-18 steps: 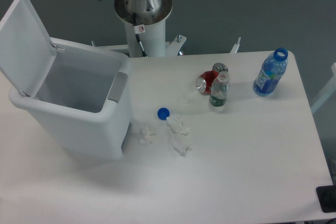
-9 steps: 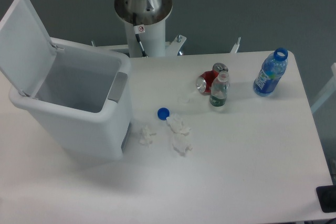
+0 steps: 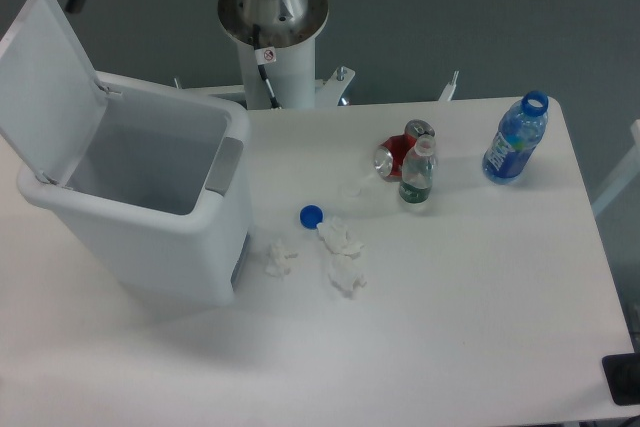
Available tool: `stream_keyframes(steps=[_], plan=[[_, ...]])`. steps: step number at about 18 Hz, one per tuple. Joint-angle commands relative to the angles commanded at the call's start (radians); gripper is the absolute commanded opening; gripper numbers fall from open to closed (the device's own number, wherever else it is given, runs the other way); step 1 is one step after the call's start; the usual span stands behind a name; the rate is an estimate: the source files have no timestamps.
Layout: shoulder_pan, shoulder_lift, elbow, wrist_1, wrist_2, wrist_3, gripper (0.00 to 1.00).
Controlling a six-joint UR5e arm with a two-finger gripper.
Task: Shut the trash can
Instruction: 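Move the gripper over behind the raised trash can lid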
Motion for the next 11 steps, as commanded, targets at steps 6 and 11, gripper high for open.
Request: stream_keyframes(steps=[6, 11], plan=[[-0.049, -0.008, 0.002, 0.017, -0.002, 0.006, 1.0], [-0.075, -0.005, -0.005, 0.02, -0.031, 0.005, 1.0]])
